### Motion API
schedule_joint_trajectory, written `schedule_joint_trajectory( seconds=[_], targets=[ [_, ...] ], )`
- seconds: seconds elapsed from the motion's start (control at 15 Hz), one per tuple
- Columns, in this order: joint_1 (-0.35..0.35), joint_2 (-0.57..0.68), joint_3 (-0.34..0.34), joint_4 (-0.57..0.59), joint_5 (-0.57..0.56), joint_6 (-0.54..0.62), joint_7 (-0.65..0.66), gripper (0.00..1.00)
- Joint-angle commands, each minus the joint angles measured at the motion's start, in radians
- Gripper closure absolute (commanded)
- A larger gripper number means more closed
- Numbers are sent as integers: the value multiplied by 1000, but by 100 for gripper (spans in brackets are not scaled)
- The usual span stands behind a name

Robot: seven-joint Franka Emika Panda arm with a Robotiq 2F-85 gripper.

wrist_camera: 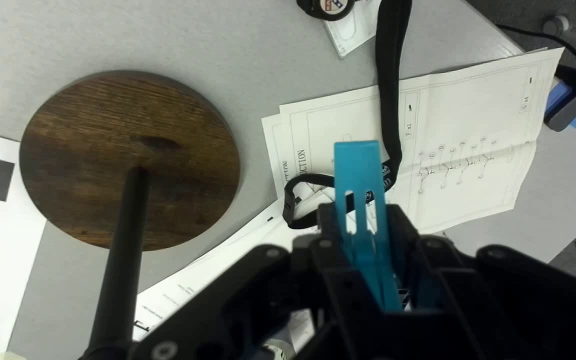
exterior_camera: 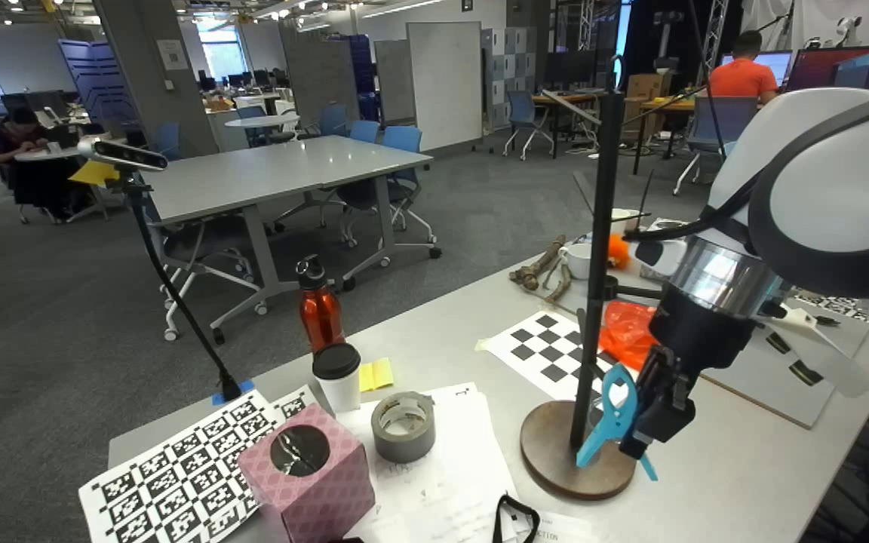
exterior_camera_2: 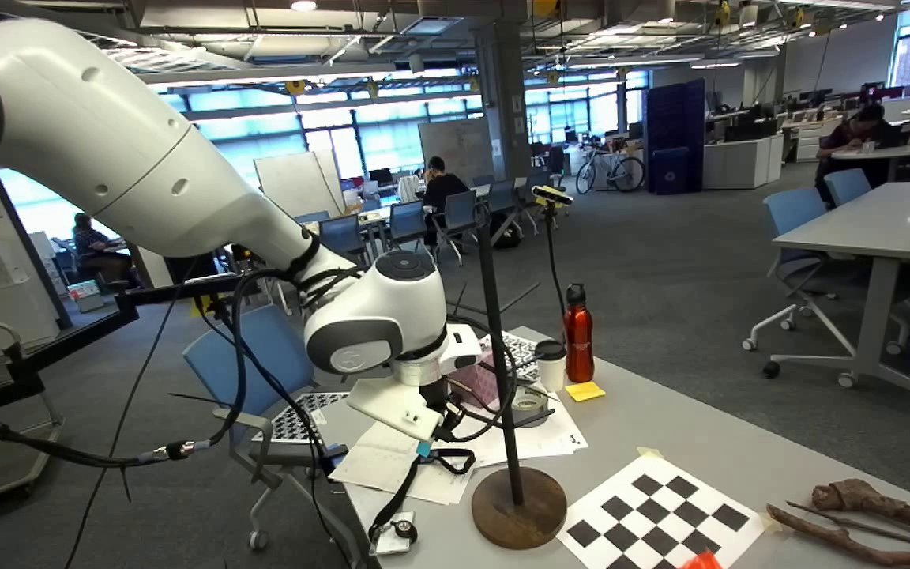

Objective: Get the blue peg and hang it on the lowest handle of the bar

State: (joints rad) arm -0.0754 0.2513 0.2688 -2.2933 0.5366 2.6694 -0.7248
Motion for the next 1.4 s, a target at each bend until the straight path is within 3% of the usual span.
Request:
schedule_joint_trajectory(
  seconds=[0.0,1.13,1.2,1.33],
  targets=[
    [-16,38,1,55,22,-42,-39,93],
    [-89,143,10,134,11,-29,-33,93],
    [-89,147,8,137,7,-32,-28,48],
    [-91,154,8,141,4,-31,-26,40]
  ],
)
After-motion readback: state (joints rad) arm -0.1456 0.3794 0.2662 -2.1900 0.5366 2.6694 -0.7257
